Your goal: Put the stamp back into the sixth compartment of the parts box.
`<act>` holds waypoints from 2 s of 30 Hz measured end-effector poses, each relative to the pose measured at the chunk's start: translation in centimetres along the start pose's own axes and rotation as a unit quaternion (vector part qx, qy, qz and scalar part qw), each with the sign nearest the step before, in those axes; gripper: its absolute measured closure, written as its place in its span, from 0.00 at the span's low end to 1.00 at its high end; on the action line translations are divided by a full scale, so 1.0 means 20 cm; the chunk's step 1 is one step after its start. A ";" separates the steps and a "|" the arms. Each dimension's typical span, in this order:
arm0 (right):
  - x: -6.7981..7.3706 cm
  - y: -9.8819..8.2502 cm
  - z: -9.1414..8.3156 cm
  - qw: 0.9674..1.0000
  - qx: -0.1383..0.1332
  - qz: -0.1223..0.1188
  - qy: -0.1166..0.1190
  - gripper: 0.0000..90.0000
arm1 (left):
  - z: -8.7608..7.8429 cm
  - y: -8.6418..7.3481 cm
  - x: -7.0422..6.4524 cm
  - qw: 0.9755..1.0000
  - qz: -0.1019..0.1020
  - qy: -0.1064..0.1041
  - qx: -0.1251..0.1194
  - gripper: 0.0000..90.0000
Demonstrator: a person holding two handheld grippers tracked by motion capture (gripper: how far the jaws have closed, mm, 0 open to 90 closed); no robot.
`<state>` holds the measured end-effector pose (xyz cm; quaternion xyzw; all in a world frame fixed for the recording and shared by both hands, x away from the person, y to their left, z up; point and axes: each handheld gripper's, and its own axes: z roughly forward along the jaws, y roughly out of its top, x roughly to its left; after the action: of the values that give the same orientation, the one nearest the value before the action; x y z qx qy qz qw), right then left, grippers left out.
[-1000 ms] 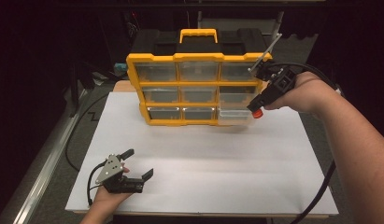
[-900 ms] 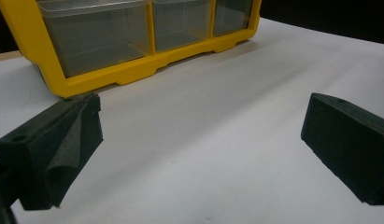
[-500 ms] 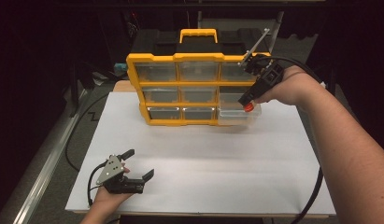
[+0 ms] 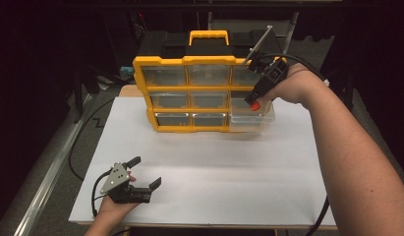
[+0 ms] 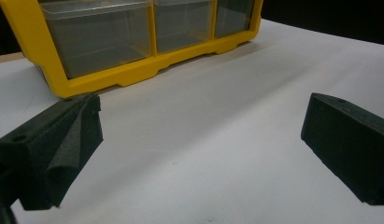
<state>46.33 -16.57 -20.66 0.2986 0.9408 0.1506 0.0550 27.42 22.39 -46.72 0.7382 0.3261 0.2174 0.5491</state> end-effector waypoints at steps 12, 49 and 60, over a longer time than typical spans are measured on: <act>-0.02 -0.01 0.04 1.000 -0.002 0.004 -0.021 0.82 | -0.01 0.00 0.00 1.000 0.004 -0.002 0.001 0.00; 0.00 -0.10 0.03 0.999 -0.032 0.018 -0.021 0.26 | -0.02 0.00 -0.01 1.000 0.009 -0.003 0.006 0.00; 0.07 -0.26 0.01 0.999 -0.019 0.033 -0.023 0.05 | -0.02 0.00 0.00 1.000 0.005 -0.002 0.004 0.00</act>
<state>42.30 -19.81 -22.48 0.3317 0.9259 0.1634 0.0775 27.12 22.73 -46.56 0.7425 0.3222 0.2178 0.5455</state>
